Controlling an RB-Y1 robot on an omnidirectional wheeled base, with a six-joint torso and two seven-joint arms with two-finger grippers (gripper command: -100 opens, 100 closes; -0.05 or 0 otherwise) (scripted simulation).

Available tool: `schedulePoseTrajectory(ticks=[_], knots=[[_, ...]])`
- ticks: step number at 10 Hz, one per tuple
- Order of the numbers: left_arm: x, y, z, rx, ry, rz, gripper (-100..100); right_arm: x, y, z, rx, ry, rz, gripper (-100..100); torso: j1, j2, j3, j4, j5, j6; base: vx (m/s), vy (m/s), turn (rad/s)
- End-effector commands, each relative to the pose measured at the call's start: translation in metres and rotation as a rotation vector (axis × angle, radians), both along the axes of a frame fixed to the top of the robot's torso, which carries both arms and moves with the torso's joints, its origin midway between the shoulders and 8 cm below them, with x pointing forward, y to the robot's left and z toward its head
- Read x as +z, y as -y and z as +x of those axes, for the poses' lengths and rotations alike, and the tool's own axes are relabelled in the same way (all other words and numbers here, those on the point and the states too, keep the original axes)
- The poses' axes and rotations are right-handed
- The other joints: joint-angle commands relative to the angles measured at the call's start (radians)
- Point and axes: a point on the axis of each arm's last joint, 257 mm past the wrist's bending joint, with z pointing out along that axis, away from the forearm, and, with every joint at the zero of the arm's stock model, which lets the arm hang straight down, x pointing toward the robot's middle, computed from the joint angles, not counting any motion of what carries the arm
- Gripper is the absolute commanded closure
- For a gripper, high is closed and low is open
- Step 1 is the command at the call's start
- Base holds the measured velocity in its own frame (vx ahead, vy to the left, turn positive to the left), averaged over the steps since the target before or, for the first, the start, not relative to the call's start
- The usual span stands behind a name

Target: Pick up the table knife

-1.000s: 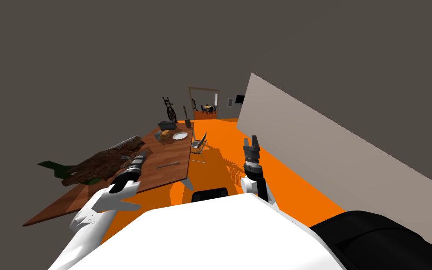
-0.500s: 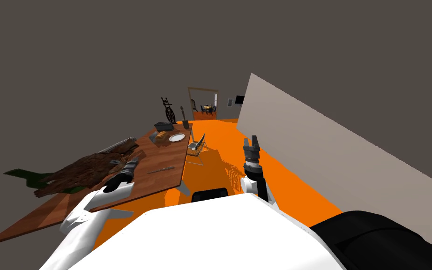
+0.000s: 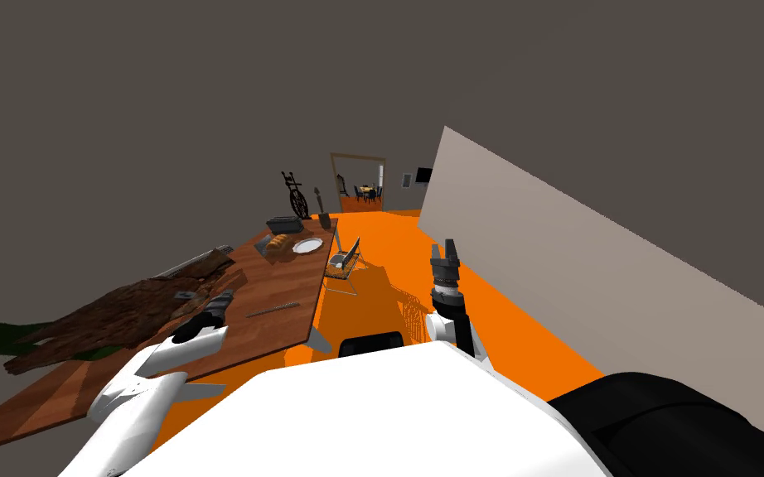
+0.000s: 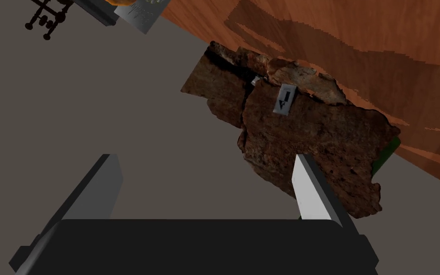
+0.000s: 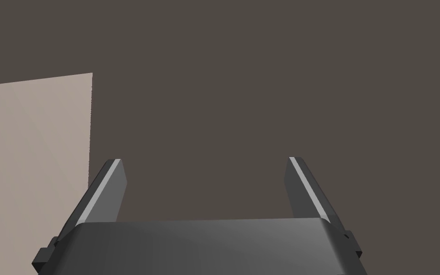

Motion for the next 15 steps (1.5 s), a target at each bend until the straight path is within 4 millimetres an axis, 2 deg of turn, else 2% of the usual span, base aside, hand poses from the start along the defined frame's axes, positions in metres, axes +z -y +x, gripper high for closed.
schedulePoseTrajectory(ticks=[1, 2, 3, 4, 5, 6, 7, 8, 11, 12, 13, 15], knots=[[-0.016, -0.012, -0.016, 0.037, -0.052, -0.017, -100, 0.0, 0.0, 0.0, 0.0, 0.0, 0.0, 0, 0.0, 0.0, 0.0, 0.0, 0.0, 0.0, 0.107, -0.069, 0.007], [-0.016, -0.025, -0.024, 0.07, -0.087, -0.016, -100, 0.0, 0.0, 0.0, 0.0, 0.0, 0.0, 0, -0.001, 0.0, 0.0, 0.0, 0.0, 0.0, 0.125, -0.08, 0.007], [-0.034, -0.028, -0.037, 0.09, -0.12, -0.037, -100, 0.0, 0.0, 0.0, 0.0, 0.0, 0.0, 0, -0.002, -0.002, -0.001, 0.0, 0.0, 0.0, 0.122, -0.073, 0.0], [-0.039, -0.04, -0.05, 0.125, -0.162, -0.044, -100, 0.0, 0.0, 0.0, 0.0, 0.0, 0.0, 0, -0.001, -0.002, -0.001, -0.001, 0.0, 0.0, 0.152, -0.086, -0.003], [-0.052, -0.041, -0.06, 0.14, -0.187, -0.06, -100, 0.0, 0.0, 0.0, 0.0, 0.0, 0.0, 0, -0.002, -0.003, -0.002, -0.001, -0.001, 0.0, 0.137, -0.057, 0.007], [-0.062, -0.051, -0.077, 0.177, -0.237, -0.076, -100, 0.0, 0.0, 0.0, 0.0, 0.0, 0.0, 0, 0.0, -0.003, -0.002, -0.001, 0.0, 0.0, 0.153, -0.053, -0.003], [-0.069, -0.051, -0.083, 0.186, -0.252, -0.086, -100, 0.0, 0.0, 0.0, 0.0, 0.0, 0.0, 0, 0.0, -0.004, -0.002, -0.001, 0.0, 0.0, 0.121, -0.055, -0.001], [-0.077, -0.059, -0.098, 0.219, -0.297, -0.104, -100, 0.0, 0.0, 0.0, 0.0, 0.0, 0.0, 0, 0.0, -0.002, -0.002, -0.001, 0.0, 0.0, 0.14, -0.065, 0.0], [-0.101, -0.062, -0.129, 0.267, -0.374, -0.148, -100, 0.0, 0.0, 0.0, 0.0, 0.0, 0.0, 0, -0.001, -0.002, -0.001, -0.001, 0.0, 0.0, 0.112, -0.058, 0.0], [-0.115, -0.064, -0.151, 0.3, -0.43, -0.18, -100, 0.0, 0.0, 0.0, 0.0, 0.0, 0.0, 0, 0.0, -0.001, -0.001, 0.0, 0.0, 0.0, 0.149, -0.063, -0.005], [-0.115, -0.064, -0.152, 0.301, -0.431, -0.181, -100, 0.0, 0.0, 0.0, 0.0, 0.0, 0.0, 0, 0.0, -0.003, -0.002, -0.001, 0.0, 0.0, 0.131, -0.045, 0.007], [-0.136, -0.062, -0.187, 0.352, -0.524, -0.24, -100, 0.0, 0.0, 0.0, 0.0, 0.0, 0.0, 0, 0.001, -0.003, -0.002, -0.001, 0.0, 0.0, 0.151, -0.051, -0.007]])
